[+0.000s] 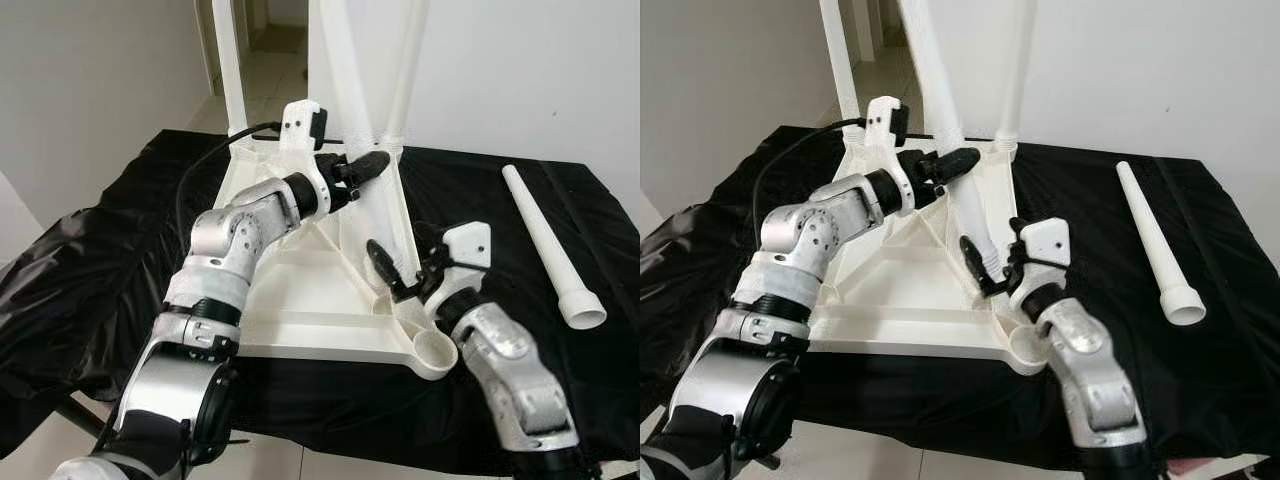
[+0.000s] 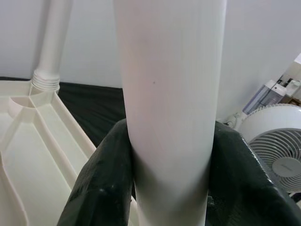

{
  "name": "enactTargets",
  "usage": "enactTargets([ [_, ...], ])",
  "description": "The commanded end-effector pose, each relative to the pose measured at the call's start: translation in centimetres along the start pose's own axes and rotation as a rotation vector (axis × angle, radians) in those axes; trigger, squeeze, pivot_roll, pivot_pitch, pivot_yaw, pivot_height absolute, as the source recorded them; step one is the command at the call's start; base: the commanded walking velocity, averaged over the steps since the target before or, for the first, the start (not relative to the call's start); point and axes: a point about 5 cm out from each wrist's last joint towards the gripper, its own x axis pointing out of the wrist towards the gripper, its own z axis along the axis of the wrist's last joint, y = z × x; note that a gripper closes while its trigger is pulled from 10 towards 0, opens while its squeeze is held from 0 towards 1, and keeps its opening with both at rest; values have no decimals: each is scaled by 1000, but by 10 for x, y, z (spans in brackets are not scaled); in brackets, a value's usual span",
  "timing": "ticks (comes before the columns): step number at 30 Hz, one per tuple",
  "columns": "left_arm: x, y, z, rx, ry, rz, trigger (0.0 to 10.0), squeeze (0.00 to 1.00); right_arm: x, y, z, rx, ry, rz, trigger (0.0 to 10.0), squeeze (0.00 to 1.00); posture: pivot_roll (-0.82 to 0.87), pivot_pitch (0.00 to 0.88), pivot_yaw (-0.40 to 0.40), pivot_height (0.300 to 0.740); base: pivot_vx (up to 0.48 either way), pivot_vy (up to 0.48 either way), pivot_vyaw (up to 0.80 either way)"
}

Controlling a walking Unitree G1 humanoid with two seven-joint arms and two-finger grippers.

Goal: Building children table

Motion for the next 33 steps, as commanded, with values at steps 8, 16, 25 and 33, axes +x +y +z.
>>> enactTargets([
  [8, 4, -20, -7, 153, -46, 25, 10000, 0, 12, -5, 2, -19, 102, 43, 10000, 0, -24, 6, 3, 740, 0, 0, 0],
  [16, 8, -36, -18, 231, -47, 30, 10000, 0, 23, -5, 6, -44, 130, 87, 10000, 0, -17, 10, -6, 740, 0, 0, 0],
  [25, 13, -51, -21, 292, -62, 28, 10000, 0, 37, 0, -2, -49, 186, 108, 10000, 0, 2, 17, -22, 740, 0, 0, 0],
  [33, 17, -61, -20, 312, -76, 9, 10000, 0, 46, 4, -4, -38, 197, 116, 10000, 0, 8, 29, -22, 740, 0, 0, 0],
])
